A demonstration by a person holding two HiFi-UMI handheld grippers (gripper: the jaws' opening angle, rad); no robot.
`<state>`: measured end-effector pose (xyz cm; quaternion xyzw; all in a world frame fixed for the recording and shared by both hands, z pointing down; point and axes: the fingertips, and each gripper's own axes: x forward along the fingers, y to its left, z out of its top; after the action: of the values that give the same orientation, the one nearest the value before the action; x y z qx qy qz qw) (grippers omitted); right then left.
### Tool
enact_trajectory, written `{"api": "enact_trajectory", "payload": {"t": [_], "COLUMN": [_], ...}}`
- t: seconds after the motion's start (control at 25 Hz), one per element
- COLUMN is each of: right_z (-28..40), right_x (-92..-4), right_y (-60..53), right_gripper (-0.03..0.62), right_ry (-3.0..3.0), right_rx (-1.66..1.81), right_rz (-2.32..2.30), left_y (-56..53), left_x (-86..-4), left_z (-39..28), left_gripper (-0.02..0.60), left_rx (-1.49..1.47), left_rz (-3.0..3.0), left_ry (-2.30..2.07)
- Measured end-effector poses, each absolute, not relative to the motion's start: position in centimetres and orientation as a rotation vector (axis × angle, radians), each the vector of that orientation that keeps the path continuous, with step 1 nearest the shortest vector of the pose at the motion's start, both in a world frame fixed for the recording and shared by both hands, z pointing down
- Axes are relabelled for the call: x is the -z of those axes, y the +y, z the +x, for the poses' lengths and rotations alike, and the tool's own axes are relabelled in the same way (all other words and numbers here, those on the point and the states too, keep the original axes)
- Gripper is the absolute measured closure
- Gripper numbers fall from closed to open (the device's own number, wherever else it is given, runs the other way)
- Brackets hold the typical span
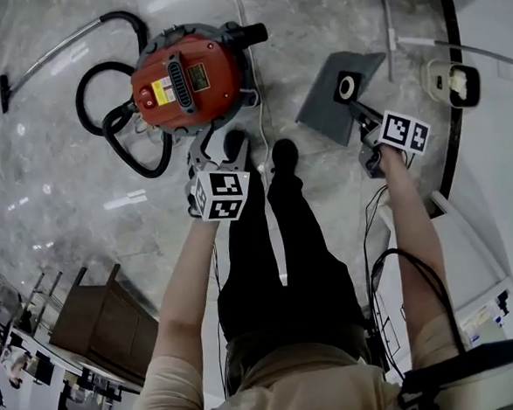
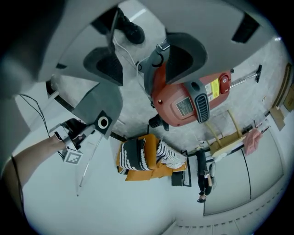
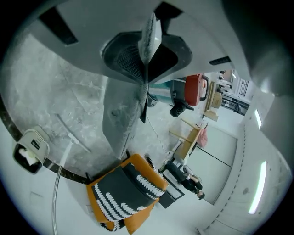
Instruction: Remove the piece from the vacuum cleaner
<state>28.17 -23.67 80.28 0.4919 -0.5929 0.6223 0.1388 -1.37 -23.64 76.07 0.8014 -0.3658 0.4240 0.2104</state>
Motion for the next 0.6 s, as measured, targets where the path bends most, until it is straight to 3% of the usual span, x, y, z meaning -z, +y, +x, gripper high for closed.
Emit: {"api": "enact_trajectory", "payload": {"t": [0.36,0.6], "right_z": [24.5,23.2], "right_x": [-77.8,-73.8], "right_y": [-23.0,-23.7], "right_gripper": [0.566,0.566], "right_ry": [-1.700,-1.719], "right_rx": [-1.806,-1.803], "right_rz": [1.378,1.412], "left_y": [-23.7,-24.9], "left_x": [-74.7,-71.1], "left_z": [-4.1,-6.1], "left_gripper": [0.284,0.330], "left_rx": [-1.212,-1.169], "left_rz": [2.271,2.288], "left_ry": [-0.902,-0.923]}}
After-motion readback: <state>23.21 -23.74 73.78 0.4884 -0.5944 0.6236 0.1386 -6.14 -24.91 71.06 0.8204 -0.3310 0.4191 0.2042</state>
